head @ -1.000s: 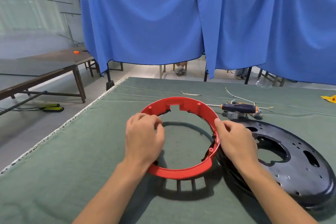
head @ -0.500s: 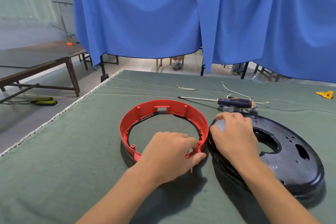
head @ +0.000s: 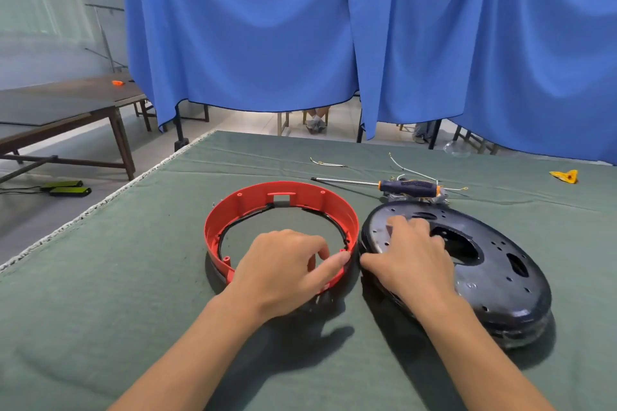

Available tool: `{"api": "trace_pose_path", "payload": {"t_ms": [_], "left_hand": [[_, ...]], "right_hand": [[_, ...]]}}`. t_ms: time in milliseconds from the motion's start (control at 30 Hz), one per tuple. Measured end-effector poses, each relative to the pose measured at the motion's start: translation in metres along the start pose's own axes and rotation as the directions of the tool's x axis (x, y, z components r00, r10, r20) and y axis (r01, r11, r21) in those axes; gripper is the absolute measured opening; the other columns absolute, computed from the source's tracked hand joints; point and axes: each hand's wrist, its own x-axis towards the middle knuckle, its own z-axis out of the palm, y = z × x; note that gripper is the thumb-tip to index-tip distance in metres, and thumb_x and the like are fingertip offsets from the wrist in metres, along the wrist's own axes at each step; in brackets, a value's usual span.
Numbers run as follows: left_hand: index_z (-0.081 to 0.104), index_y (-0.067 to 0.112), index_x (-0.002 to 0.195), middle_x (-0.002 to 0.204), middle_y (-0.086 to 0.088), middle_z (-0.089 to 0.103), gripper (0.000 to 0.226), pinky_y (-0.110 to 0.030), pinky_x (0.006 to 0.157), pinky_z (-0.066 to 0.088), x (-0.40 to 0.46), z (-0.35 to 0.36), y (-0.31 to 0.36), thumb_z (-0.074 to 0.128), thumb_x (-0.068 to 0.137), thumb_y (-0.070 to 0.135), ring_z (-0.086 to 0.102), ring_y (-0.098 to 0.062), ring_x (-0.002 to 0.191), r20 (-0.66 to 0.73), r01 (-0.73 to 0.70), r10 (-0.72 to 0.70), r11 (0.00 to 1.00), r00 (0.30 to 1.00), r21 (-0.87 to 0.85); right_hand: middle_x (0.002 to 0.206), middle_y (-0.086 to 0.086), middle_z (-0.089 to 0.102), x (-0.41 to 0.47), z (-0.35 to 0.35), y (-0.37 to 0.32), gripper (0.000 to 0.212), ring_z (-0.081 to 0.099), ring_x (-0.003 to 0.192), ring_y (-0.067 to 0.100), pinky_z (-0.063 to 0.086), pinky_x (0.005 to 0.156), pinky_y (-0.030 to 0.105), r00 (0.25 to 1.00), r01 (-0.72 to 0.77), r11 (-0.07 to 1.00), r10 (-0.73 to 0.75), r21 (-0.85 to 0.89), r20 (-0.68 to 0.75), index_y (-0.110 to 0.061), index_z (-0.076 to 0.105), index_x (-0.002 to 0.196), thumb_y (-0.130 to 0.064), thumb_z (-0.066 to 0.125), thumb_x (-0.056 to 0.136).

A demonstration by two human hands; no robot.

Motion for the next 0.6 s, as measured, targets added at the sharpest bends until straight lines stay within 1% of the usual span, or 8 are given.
{"api": "trace_pose_path", "payload": {"t_ms": [100,167,233,300,400,500,533,600], "left_hand": [[0.066,0.026,0.080,0.072,0.009,0.067,0.071,-0.032,0.070,0.046,0.003,0.001,-0.001,0.012,0.080,0.073,0.059,-0.010,0.074,0.004,0.022,-0.022,1.000,1.000,-0.021],[0.061,0.029,0.073,0.070,0.008,0.065,0.065,-0.032,0.068,0.045,0.002,0.002,-0.002,0.012,0.081,0.072,0.058,-0.012,0.072,-0.009,0.027,-0.028,0.999,1.000,-0.033],[0.057,0.030,0.069,0.066,0.009,0.061,0.060,-0.032,0.066,0.044,0.001,0.004,-0.005,0.015,0.082,0.071,0.057,-0.013,0.070,-0.028,0.038,-0.040,0.998,0.999,-0.050],[0.058,0.027,0.067,0.062,0.011,0.058,0.059,-0.031,0.064,0.042,0.001,0.004,-0.007,0.020,0.083,0.069,0.056,-0.012,0.068,-0.041,0.054,-0.058,0.995,0.997,-0.081],[0.063,0.019,0.068,0.064,0.010,0.064,0.054,-0.032,0.066,0.047,0.004,0.002,-0.006,0.032,0.086,0.060,0.058,-0.009,0.066,-0.069,0.090,-0.105,0.979,0.992,-0.185],[0.067,0.022,0.071,0.073,0.011,0.068,0.047,-0.039,0.072,0.051,0.008,-0.006,-0.004,0.038,0.083,0.057,0.062,-0.008,0.069,-0.030,0.200,-0.228,0.905,0.973,-0.377],[0.065,0.026,0.073,0.077,0.012,0.068,0.043,-0.040,0.075,0.052,0.010,-0.010,-0.002,0.039,0.083,0.058,0.063,-0.009,0.073,0.007,0.233,-0.255,0.871,0.967,-0.432],[0.064,0.032,0.082,0.090,0.011,0.068,0.035,-0.044,0.079,0.053,0.013,-0.018,0.005,0.041,0.089,0.058,0.064,-0.012,0.083,0.087,0.288,-0.289,0.787,0.953,-0.546]], "right_hand": [[0.136,0.005,0.042,-0.005,-0.016,0.001,0.065,0.043,0.119,0.034,0.039,0.092,0.039,0.987,0.057,0.984,-0.030,0.170,-0.158,-0.025,0.045,0.130,-0.045,0.065,0.072],[0.137,0.000,0.045,-0.011,-0.028,0.002,0.067,0.044,0.122,0.027,0.039,0.094,0.036,0.949,0.169,0.945,-0.079,0.280,-0.306,-0.027,0.046,0.132,-0.044,0.067,0.071],[0.134,-0.005,0.051,-0.016,-0.044,0.002,0.065,0.046,0.121,0.016,0.039,0.094,0.030,0.902,0.310,0.866,-0.136,0.393,-0.411,-0.027,0.051,0.130,-0.041,0.073,0.070],[0.128,-0.011,0.056,-0.018,-0.067,0.000,0.064,0.050,0.116,0.007,0.040,0.094,0.026,0.881,0.394,0.764,-0.155,0.511,-0.447,-0.029,0.057,0.125,-0.042,0.077,0.066],[0.117,-0.013,0.064,-0.021,-0.108,-0.006,0.057,0.061,0.107,0.007,0.050,0.092,0.030,0.881,0.457,0.511,-0.145,0.729,-0.451,-0.029,0.063,0.116,-0.040,0.073,0.062],[0.110,-0.003,0.069,-0.023,-0.133,-0.011,0.046,0.068,0.088,0.011,0.054,0.068,0.026,0.879,0.476,0.224,-0.159,0.850,-0.450,-0.022,0.065,0.114,-0.032,0.068,0.070],[0.105,0.001,0.069,-0.023,-0.138,-0.011,0.042,0.067,0.086,0.016,0.054,0.067,0.029,0.881,0.469,0.122,-0.143,0.875,-0.452,-0.018,0.064,0.113,-0.031,0.065,0.073],[0.095,0.007,0.068,-0.023,-0.141,-0.011,0.034,0.066,0.088,0.026,0.053,0.076,0.036,0.897,0.423,-0.110,-0.092,0.899,-0.433,-0.012,0.064,0.105,-0.032,0.058,0.078]]}}
